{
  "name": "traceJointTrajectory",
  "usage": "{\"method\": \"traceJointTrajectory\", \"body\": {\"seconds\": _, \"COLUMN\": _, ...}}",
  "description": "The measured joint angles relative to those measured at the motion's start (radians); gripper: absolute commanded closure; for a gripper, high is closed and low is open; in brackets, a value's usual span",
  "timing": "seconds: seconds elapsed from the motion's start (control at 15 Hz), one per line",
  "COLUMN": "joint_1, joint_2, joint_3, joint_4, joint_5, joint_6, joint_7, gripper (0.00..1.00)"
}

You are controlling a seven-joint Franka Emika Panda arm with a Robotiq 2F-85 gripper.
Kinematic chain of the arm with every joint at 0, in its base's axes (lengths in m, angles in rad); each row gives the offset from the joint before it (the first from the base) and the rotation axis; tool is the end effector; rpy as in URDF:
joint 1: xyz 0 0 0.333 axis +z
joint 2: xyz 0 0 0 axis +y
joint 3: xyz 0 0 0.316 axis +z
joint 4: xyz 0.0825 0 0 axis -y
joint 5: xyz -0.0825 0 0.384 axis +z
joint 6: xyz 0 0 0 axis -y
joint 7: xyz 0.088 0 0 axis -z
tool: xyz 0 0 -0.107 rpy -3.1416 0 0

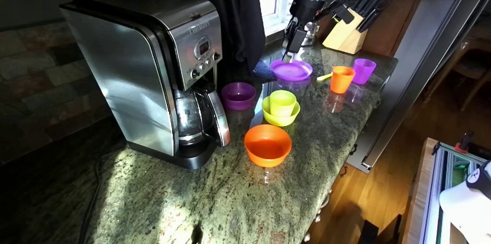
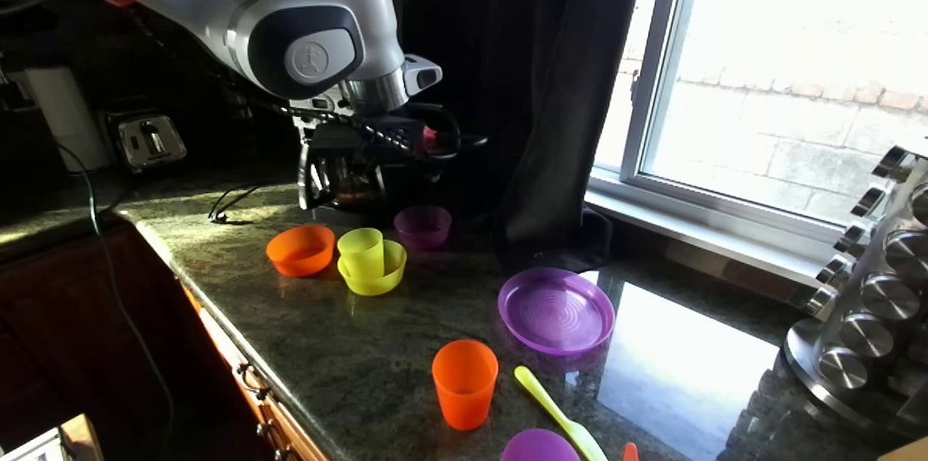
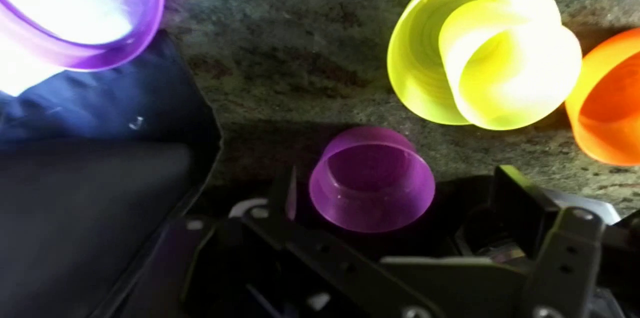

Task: Place the green cup in the bowl and place the green knife on the green bowl

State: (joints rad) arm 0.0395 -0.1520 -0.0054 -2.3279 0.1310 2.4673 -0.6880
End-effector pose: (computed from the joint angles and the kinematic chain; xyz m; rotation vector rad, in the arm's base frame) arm 0.5112 0.0171 0.4300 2.9497 0.9638 0.4794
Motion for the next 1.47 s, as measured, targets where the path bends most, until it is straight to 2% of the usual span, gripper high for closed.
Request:
{"method": "traceJointTrajectory", "body": {"seconds": 0.53, "joint_1": -0.099, "joint_2": 0.002, "joint_3": -0.153, "joint_4": 0.063, "joint_5": 0.027, "joint_6": -0.121, "joint_7": 0.134, "gripper": 0.00}}
{"method": "traceJointTrajectory", "body": {"seconds": 1.0, "joint_1": -0.100, "joint_2": 0.005, "joint_3": -0.150, "joint_4": 0.066, "joint_5": 0.027, "joint_6": -0.123, "joint_7": 0.132, "gripper": 0.00}}
{"method": "traceJointTrajectory", "body": {"seconds": 1.47, "joint_1": -0.164, "joint_2": 0.125, "joint_3": -0.183, "joint_4": 0.139, "joint_5": 0.029, "joint_6": -0.121, "joint_7": 0.381, "gripper": 0.00}}
